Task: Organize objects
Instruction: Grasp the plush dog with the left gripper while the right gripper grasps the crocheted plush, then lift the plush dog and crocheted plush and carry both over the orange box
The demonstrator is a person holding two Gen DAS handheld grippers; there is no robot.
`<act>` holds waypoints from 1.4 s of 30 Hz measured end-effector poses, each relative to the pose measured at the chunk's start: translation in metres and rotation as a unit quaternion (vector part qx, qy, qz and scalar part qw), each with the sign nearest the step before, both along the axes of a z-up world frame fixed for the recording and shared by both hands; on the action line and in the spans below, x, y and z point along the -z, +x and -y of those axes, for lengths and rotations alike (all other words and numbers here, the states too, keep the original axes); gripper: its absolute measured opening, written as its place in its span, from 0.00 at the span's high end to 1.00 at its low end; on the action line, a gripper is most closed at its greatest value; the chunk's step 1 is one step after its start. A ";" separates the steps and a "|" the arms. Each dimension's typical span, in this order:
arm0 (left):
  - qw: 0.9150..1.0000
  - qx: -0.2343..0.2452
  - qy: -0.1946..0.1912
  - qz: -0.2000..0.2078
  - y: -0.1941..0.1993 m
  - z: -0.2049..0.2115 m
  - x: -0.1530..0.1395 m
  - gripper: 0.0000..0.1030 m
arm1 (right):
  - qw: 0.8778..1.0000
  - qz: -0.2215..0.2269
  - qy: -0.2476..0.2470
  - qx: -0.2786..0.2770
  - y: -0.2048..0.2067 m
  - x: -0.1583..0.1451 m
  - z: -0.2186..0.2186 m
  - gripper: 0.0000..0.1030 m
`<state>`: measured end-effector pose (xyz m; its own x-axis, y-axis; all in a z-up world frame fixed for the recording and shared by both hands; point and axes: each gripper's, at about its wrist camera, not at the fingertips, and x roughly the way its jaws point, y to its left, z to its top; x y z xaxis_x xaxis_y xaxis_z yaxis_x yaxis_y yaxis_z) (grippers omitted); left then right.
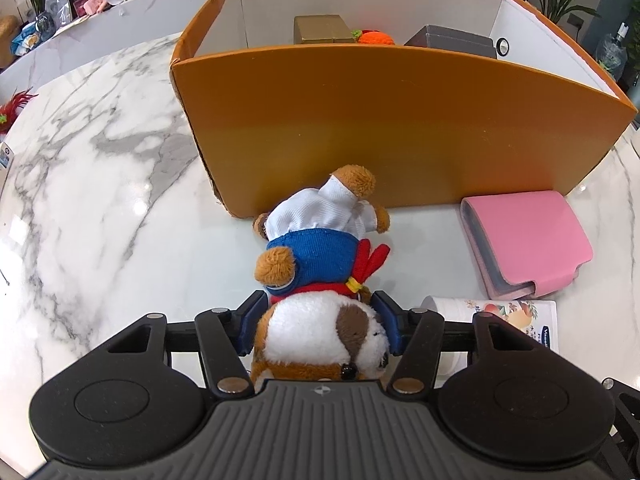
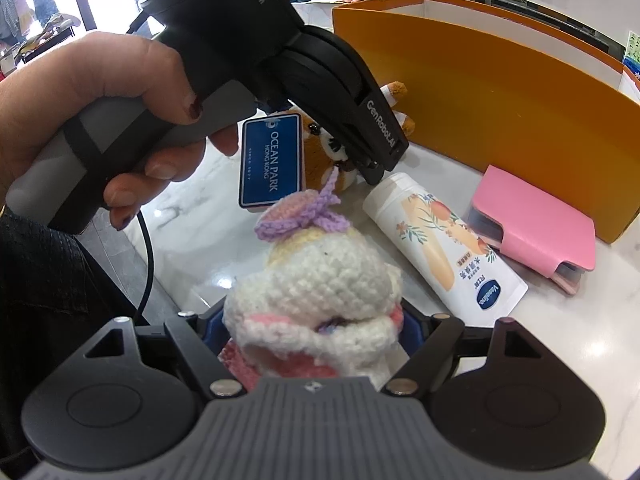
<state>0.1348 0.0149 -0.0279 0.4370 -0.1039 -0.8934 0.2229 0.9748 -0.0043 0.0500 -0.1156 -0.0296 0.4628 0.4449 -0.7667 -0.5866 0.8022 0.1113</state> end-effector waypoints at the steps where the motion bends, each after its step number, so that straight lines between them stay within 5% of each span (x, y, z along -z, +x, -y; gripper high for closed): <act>1: 1.000 0.001 0.000 0.001 0.001 -0.001 0.000 0.38 | 1.000 0.000 0.000 0.000 0.000 0.000 0.000 0.22; 9: 0.999 -0.013 -0.036 -0.008 0.000 -0.011 -0.004 0.43 | 0.999 -0.008 0.007 0.031 0.002 -0.003 0.007 0.29; 21: 0.999 -0.003 -0.037 0.006 -0.011 -0.014 -0.022 0.43 | 0.998 0.015 0.037 0.058 -0.013 -0.036 0.024 0.29; 42: 0.992 0.017 -0.061 0.109 -0.028 -0.006 -0.108 0.43 | 0.972 0.128 0.086 0.175 0.009 -0.120 0.092 0.29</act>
